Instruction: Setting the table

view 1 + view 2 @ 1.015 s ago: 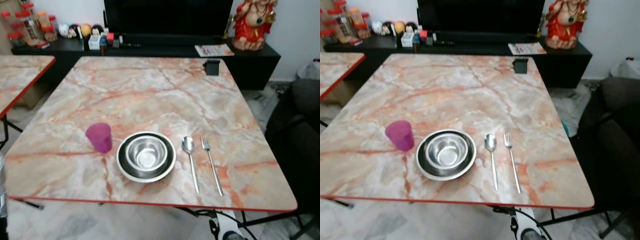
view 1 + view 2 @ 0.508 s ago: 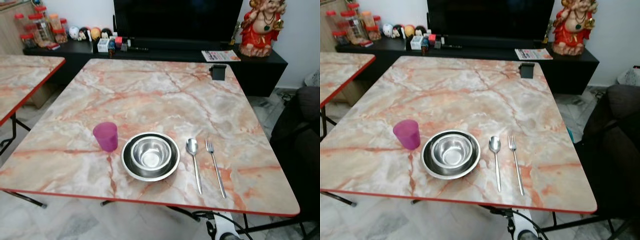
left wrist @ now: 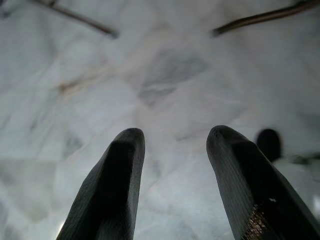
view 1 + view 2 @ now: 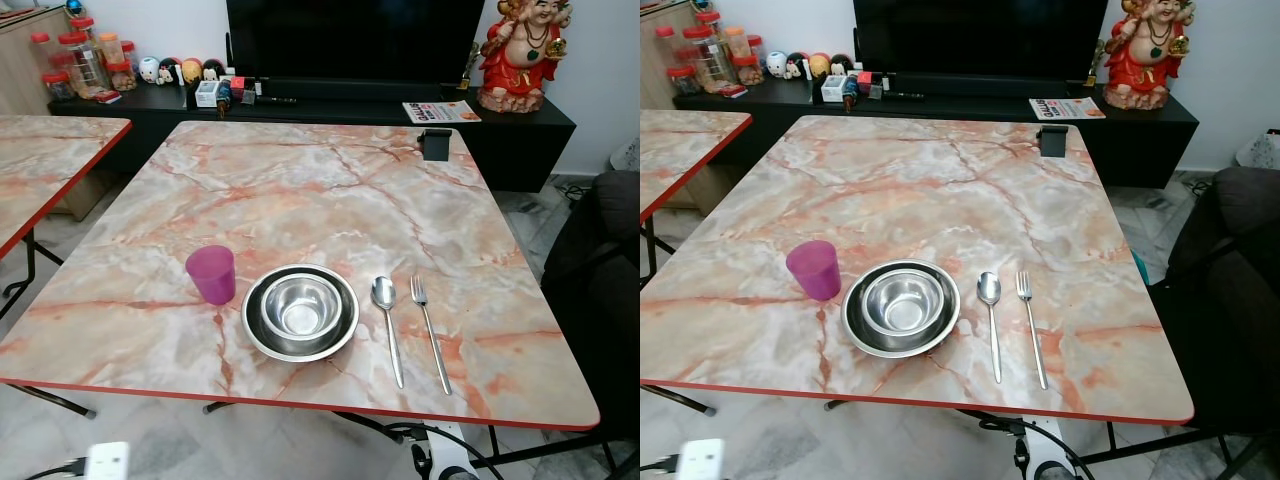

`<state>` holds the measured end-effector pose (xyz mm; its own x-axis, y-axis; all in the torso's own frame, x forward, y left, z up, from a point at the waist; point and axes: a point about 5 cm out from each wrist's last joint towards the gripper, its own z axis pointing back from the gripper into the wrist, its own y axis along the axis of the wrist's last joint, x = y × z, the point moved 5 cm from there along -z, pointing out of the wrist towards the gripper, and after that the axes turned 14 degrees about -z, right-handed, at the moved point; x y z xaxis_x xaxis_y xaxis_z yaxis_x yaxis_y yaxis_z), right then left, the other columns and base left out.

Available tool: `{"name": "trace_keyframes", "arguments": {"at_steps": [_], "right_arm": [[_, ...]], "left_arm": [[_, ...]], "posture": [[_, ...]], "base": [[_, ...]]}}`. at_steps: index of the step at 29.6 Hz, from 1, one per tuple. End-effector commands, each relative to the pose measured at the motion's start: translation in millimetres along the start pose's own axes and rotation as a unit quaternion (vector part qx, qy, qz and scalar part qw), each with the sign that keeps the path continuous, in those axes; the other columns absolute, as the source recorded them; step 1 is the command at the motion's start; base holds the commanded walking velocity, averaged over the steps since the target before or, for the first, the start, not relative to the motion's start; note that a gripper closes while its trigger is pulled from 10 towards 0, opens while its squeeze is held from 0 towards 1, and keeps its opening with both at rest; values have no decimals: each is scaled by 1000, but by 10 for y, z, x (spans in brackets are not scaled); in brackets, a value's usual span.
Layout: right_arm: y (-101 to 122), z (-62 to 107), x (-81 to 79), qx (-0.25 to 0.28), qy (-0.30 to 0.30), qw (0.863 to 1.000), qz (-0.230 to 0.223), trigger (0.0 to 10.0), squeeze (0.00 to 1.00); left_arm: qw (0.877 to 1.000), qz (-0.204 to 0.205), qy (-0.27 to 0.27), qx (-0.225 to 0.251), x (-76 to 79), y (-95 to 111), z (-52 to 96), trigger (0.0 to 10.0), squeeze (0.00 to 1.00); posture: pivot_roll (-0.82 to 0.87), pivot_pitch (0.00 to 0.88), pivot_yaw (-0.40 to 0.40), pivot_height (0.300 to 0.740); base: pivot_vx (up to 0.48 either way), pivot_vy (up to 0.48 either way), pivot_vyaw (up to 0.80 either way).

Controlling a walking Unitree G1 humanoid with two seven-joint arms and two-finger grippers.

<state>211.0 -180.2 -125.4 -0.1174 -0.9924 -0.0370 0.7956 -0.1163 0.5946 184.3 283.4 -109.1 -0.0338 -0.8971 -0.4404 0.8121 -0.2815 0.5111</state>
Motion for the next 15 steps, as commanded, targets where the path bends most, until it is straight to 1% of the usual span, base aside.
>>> {"name": "trace_keyframes", "arguments": {"at_steps": [1, 2, 3, 4, 6, 8, 10, 11, 15], "right_arm": [[18, -5, 12, 0, -5, 1000, -7, 10000, 0], [12, -5, 23, -4, -5, 1000, -7, 10000, 0], [12, -5, 23, -4, -5, 1000, -7, 10000, 0], [-7, -3, 40, -9, -7, 1000, -4, 10000, 0], [-25, 0, 60, -14, -10, 1000, -2, 10000, 0], [-109, 11, 78, -34, -12, 999, 17, 10000, 0], [-152, 19, 102, -42, -16, 999, 16, 10000, 0], [-152, 21, 118, -40, -20, 999, 7, 10000, 0], [-150, 21, 122, -39, -22, 999, 5, 10000, 0]], "left_arm": [[999, -19, -25, 11, 120, 47, 0, 10000, 0], [998, -14, -45, 31, 269, 160, 0, 10000, 0], [998, -14, -45, 31, 269, 160, 0, 10000, 0], [997, -12, -55, 44, 355, 235, 3, 10000, 0], [997, -18, -61, 50, 402, 272, 4, 10000, 0], [996, -16, -75, 51, 480, 300, 7, 10000, 0], [995, -26, -82, 50, 526, 303, 11, 10000, 0], [995, -19, -89, 50, 553, 301, 16, 10000, 0], [994, -14, -94, 51, 565, 303, 17, 10000, 0]], "posture": [[19, 0, 21, 740], [7, 0, 21, 740], [7, 0, 21, 740], [5, 0, 20, 740], [-2, 0, 19, 740], [-13, 0, 23, 740], [-15, 0, 23, 740], [-15, 0, 23, 740], [-15, 0, 23, 740]], "base": [[0, 0, 0], [0, 0, 0], [0, 0, 0], [0, 0, 0], [0, 0, 0], [0, 0, 0], [0, 0, 0], [0, 0, 0], [0, 0, 0]]}}
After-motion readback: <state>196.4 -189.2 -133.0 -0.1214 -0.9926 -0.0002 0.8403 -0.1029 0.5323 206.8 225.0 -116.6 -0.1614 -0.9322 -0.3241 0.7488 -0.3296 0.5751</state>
